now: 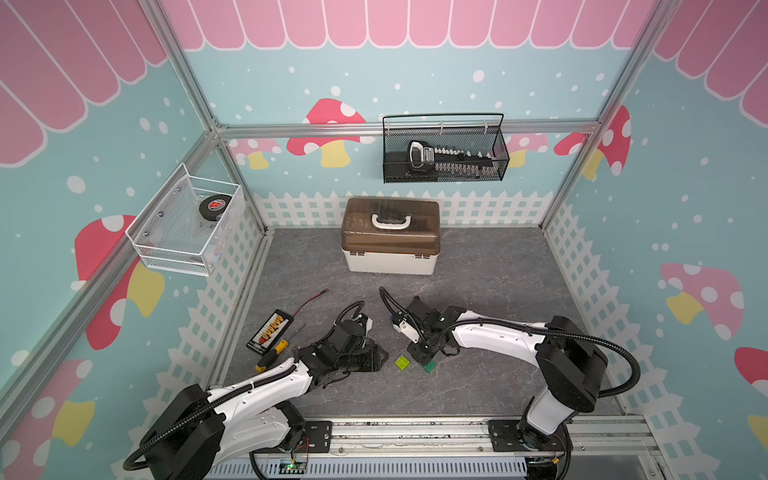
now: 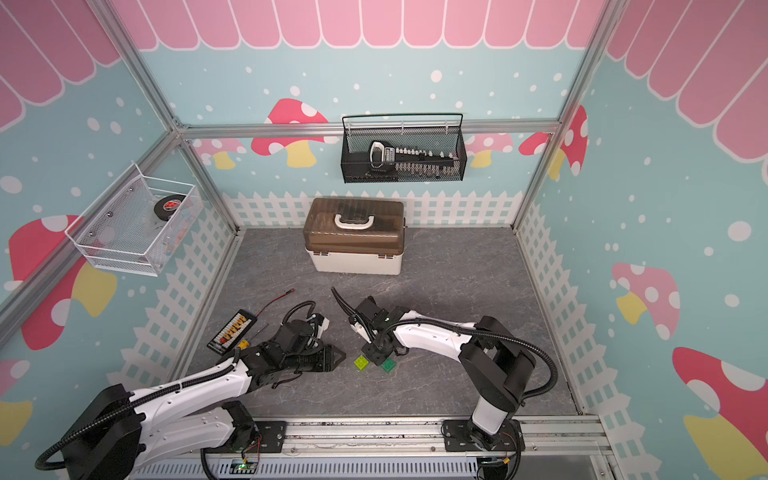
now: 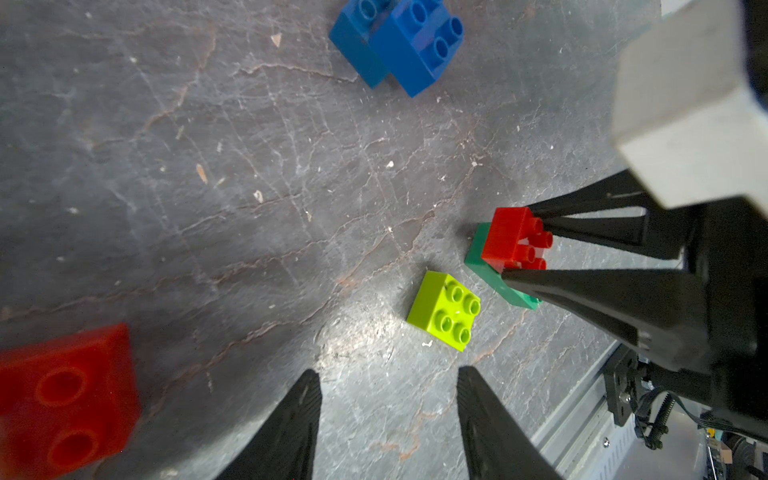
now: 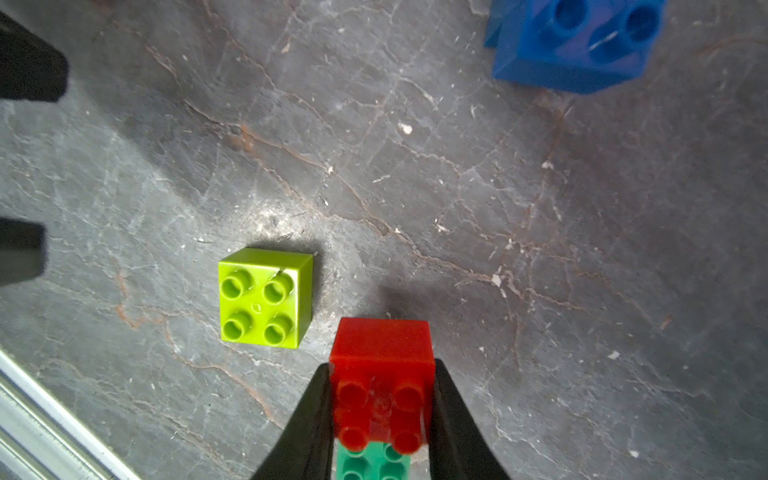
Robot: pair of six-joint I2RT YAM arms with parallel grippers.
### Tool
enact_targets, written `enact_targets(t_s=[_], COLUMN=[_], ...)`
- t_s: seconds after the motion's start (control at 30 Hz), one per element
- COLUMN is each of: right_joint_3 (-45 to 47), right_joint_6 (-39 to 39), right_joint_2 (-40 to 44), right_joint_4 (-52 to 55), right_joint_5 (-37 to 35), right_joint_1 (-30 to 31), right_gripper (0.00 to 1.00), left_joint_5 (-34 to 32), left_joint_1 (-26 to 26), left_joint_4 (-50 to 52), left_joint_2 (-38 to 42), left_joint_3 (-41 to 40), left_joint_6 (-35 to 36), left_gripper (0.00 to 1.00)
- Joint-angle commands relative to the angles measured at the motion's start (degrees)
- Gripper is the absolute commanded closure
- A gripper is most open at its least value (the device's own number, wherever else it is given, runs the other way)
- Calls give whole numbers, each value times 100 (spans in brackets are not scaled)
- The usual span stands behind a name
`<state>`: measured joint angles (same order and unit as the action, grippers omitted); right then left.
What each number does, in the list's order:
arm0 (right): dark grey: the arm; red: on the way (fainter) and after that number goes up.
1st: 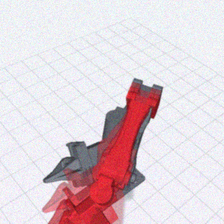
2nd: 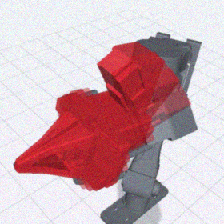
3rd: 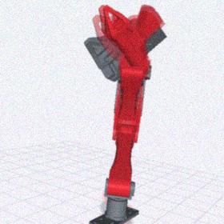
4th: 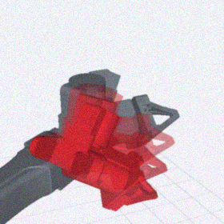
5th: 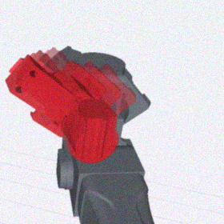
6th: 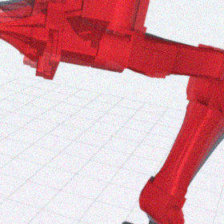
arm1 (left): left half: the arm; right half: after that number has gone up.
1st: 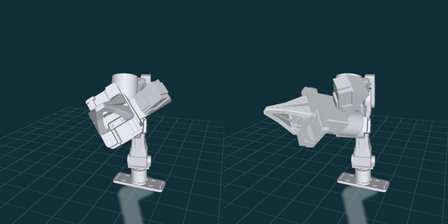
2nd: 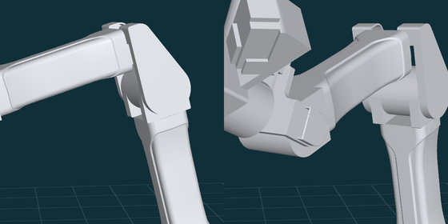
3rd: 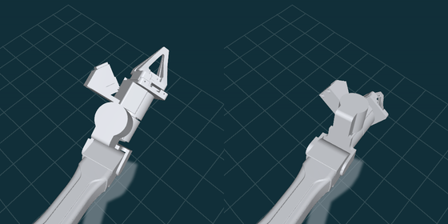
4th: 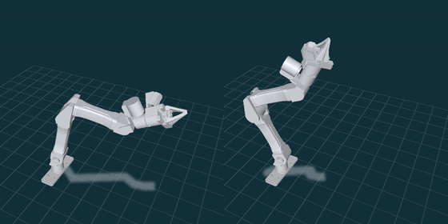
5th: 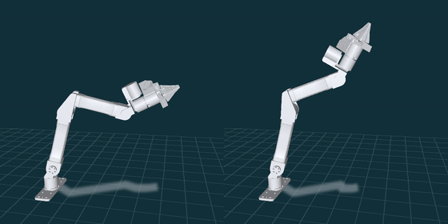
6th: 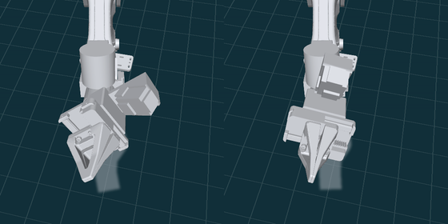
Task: Assemble the letter y with lego
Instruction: Assemble the lego brick with the lego brick, then move the lego brick at the center of the board.
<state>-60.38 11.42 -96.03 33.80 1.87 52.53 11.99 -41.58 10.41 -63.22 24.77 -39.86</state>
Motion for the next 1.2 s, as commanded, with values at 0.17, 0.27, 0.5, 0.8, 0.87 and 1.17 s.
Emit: enact_targets(t_s=[0.17, 0.27, 0.5, 0.8, 0.87, 1.17], right_joint_3=[99, 109, -47, 84, 98, -279], right_joint_6=[91, -5, -61, 35, 40, 32], right_joint_2=[-301, -351, -653, -658, -673, -276], right_joint_4=[-9, 62, 411, 274, 309, 306], right_joint_5=[300, 226, 42, 8, -53, -379], right_joint_1=[-4, 1, 0, 10, 3, -564], right_gripper=[69, 69, 69, 69, 70, 69], left_joint_5=[-72, -65, -103, -111, -118, -116], left_joint_1=[45, 45, 39, 38, 42, 38], left_joint_4=[-76, -67, -60, -31, -22, -66], left_joint_2=[-98, -103, -65, -59, -68, -102], left_joint_3=[124, 111, 80, 98, 100, 128], left_joint_6=[39, 53, 22, 36, 48, 40], left_gripper=[45, 46, 46, 46, 46, 46])
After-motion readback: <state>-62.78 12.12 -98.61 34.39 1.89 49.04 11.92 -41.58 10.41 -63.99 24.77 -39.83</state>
